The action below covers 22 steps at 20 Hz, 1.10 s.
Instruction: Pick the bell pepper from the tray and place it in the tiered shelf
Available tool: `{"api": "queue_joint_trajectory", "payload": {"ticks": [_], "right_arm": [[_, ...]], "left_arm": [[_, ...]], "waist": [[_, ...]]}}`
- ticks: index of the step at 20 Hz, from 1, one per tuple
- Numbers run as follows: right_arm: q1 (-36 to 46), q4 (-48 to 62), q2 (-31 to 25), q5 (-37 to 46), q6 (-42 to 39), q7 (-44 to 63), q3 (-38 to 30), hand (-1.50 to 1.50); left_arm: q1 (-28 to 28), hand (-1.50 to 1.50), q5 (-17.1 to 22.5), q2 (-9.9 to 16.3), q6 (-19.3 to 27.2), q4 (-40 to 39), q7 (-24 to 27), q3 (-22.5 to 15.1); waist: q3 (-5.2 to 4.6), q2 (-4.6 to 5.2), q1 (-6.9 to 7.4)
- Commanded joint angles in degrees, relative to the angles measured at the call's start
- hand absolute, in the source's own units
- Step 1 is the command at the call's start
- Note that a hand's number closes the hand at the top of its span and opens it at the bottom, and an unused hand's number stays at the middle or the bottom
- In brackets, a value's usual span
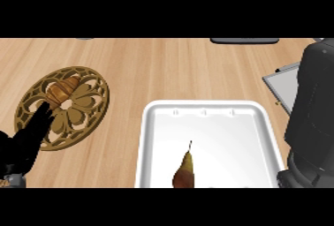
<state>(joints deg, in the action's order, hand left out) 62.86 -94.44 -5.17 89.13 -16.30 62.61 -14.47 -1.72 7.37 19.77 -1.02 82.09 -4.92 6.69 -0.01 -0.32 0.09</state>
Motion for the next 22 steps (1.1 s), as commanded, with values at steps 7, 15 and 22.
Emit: {"api": "queue_joint_trajectory", "payload": {"ticks": [7,15,22], "right_arm": [[9.3,9.7,-8.9,5.3,-12.9,1.6,-7.4,1.50],[8.6,13.3,-15.2,7.0,-12.9,-4.0,-11.7,1.50],[3.5,17.8,-18.4,6.5,-8.0,-7.2,-14.5,1.50]], "left_arm": [[-1.6,0.00,-0.9,0.1,-1.1,-0.8,2.2,0.3],[-0.7,0.00,0.8,0.3,-2.3,0.3,-0.1,1.7],[3.1,0.00,-1.8,-2.1,0.1,-2.0,-1.5,0.1]], "waist": [[-0.06,0.17,0.30],[0.00,0.15,0.04],[0.00,0.38,-0.07]]}}
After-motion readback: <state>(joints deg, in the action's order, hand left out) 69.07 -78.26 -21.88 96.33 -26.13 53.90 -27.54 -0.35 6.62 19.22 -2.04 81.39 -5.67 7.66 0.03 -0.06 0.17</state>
